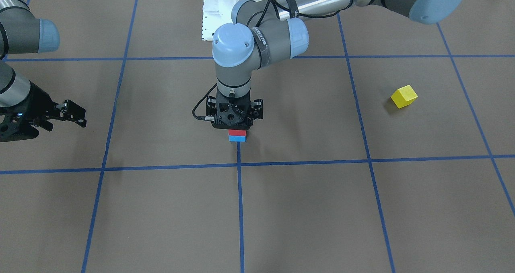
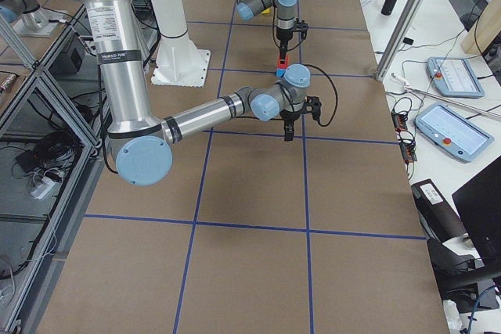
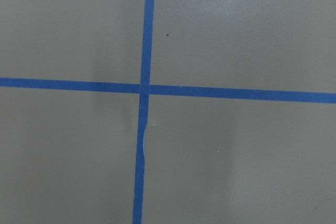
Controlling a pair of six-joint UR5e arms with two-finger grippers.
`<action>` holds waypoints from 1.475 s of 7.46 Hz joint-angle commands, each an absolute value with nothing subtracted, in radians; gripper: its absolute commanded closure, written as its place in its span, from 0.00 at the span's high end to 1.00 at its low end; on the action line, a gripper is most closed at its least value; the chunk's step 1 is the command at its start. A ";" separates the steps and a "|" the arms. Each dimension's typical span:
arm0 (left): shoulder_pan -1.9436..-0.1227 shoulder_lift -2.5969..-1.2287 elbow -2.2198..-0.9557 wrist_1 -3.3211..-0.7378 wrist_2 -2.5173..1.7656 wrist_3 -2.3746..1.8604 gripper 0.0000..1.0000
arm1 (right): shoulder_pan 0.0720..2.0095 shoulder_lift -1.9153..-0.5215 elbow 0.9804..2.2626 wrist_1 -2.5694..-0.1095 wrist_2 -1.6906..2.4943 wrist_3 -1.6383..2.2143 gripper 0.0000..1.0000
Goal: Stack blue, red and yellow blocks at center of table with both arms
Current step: 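Move the left gripper back toward the yellow cube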
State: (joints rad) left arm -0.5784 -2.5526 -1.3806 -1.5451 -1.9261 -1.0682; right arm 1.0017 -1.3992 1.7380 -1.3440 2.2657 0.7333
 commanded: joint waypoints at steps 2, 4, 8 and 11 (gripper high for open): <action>-0.682 -2.195 -1.809 -1.457 -2.041 -0.964 0.99 | 1.002 -1.401 1.738 -1.344 2.264 0.733 1.00; -0.753 -1.757 -1.980 -1.654 -2.062 -0.921 0.99 | 1.002 -1.399 1.743 -1.344 2.264 0.735 1.00; -0.895 -1.449 -1.850 -1.954 -2.069 -0.933 0.99 | 1.003 -1.401 1.772 -1.344 2.263 0.739 1.00; -0.894 -1.477 -1.810 -1.963 -2.094 -1.036 1.00 | 1.003 -1.402 1.784 -1.345 2.263 0.739 1.00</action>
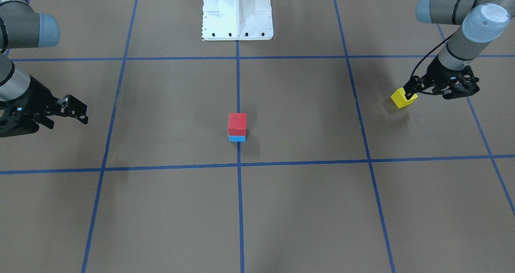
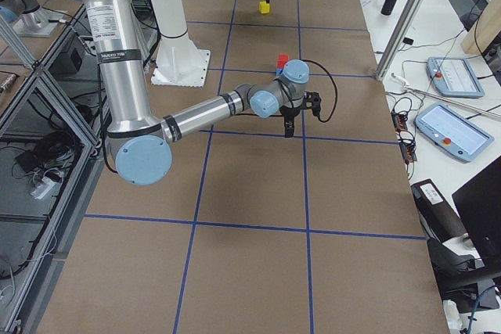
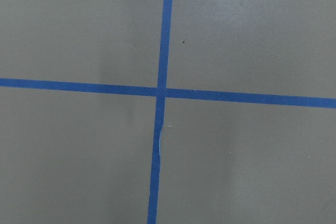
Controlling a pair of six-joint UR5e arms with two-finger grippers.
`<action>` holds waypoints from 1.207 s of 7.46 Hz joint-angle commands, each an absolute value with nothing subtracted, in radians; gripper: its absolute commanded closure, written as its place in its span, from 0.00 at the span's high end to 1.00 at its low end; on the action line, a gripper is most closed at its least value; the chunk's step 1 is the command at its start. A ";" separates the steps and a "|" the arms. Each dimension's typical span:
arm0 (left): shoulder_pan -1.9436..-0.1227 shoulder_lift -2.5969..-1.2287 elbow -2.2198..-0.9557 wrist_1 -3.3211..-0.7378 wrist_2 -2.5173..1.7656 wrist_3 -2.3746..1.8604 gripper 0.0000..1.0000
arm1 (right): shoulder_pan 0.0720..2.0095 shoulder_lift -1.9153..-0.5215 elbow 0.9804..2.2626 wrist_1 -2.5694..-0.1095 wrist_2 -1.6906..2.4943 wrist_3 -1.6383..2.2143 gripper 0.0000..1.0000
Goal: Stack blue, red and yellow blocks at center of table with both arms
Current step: 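Move the left gripper back toward the yellow cube, then lower the left gripper onto the yellow cube and close on it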
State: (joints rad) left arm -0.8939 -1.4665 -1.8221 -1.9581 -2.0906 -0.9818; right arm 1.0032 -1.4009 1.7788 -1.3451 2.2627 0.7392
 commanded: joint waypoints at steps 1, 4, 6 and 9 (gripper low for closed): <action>-0.893 -1.508 -1.798 -1.963 -2.095 -1.087 1.00 | 1.003 -1.402 1.781 -1.345 2.263 0.739 1.00; -0.891 -1.511 -1.770 -1.982 -2.095 -1.115 1.00 | 1.002 -1.401 1.775 -1.345 2.261 0.739 1.00; -0.888 -1.520 -1.759 -1.982 -2.097 -1.123 1.00 | 1.002 -1.401 1.773 -1.345 2.261 0.739 1.00; -0.851 -1.522 -1.746 -1.987 -2.126 -1.124 1.00 | 1.000 -1.401 1.769 -1.347 2.263 0.739 1.00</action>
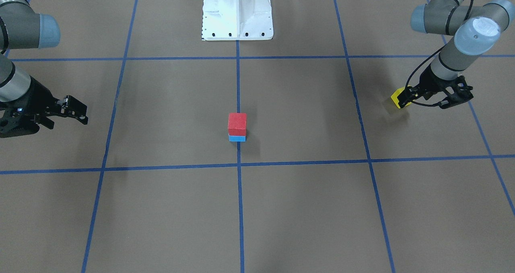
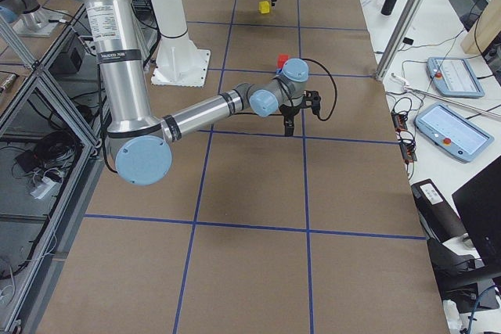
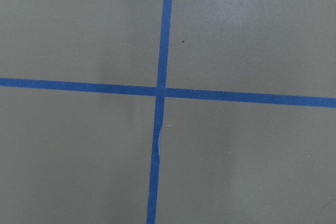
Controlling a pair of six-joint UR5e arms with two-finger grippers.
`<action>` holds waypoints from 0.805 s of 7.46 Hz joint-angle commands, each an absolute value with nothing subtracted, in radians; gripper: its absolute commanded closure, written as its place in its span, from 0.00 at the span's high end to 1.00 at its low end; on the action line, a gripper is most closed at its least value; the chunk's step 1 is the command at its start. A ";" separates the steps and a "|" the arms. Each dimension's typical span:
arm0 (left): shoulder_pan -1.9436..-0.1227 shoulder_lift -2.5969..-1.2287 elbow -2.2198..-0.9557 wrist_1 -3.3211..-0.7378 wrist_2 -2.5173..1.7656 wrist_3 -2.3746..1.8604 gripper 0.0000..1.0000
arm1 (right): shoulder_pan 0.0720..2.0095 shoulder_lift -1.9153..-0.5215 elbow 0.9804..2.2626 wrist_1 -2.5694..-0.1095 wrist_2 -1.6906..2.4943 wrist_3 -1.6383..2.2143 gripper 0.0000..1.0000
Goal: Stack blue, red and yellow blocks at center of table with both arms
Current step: 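Lower the left gripper onto the yellow cube and close on it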
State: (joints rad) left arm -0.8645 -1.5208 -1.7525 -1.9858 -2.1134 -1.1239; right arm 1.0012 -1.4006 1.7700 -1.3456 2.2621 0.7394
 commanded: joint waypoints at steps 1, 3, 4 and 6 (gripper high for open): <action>-0.845 -1.522 -1.743 -1.988 -2.147 -1.127 1.00 | 1.000 -1.401 1.767 -1.347 2.263 0.739 1.00; -0.845 -1.522 -1.743 -1.987 -2.158 -1.131 0.19 | 0.997 -1.401 1.766 -1.347 2.264 0.739 1.00; -0.844 -1.532 -1.733 -1.985 -2.193 -1.128 0.00 | 0.993 -1.399 1.766 -1.347 2.263 0.741 1.00; -0.854 -1.552 -1.805 -1.967 -2.372 -1.131 0.00 | 0.992 -1.396 1.763 -1.347 2.263 0.741 1.00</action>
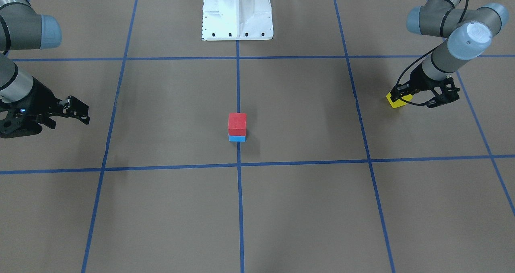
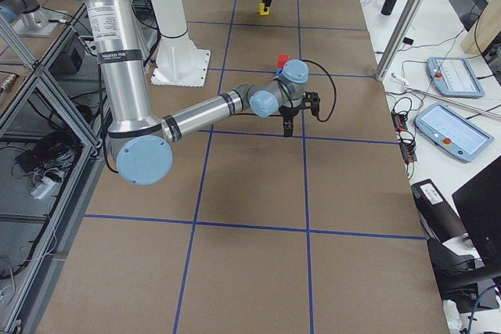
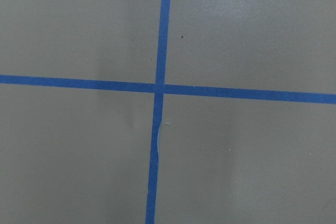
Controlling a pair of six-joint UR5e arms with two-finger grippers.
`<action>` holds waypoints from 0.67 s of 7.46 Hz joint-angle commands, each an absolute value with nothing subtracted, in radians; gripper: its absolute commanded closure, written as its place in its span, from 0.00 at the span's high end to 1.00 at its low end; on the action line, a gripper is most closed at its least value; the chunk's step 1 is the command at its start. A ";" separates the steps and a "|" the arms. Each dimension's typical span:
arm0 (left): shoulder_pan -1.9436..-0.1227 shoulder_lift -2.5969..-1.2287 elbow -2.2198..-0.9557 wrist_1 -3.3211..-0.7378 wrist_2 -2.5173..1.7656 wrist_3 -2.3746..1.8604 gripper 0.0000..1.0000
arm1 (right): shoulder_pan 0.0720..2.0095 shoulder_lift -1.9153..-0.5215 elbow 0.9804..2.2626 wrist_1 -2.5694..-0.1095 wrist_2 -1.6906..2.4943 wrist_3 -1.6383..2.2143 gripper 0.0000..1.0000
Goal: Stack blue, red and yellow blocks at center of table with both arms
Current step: 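Lower the left gripper onto the yellow cube and close on it, then carry the yellow cube with the left gripper above the red cube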
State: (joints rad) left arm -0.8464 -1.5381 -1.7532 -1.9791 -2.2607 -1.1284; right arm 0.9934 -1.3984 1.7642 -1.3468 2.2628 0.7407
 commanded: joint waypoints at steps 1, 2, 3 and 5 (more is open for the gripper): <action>-0.868 -1.590 -1.877 -1.906 -2.376 -1.132 0.00 | 0.991 -1.391 1.763 -1.347 2.264 0.741 1.00; -0.870 -1.721 -1.908 -1.791 -2.376 -1.131 0.00 | 0.991 -1.391 1.764 -1.347 2.263 0.741 1.00; -0.859 -1.917 -1.910 -1.625 -2.338 -1.131 0.00 | 0.992 -1.391 1.764 -1.347 2.264 0.739 1.00; -0.743 -2.150 -1.893 -1.497 -2.169 -1.121 0.00 | 0.994 -1.391 1.767 -1.347 2.264 0.739 1.00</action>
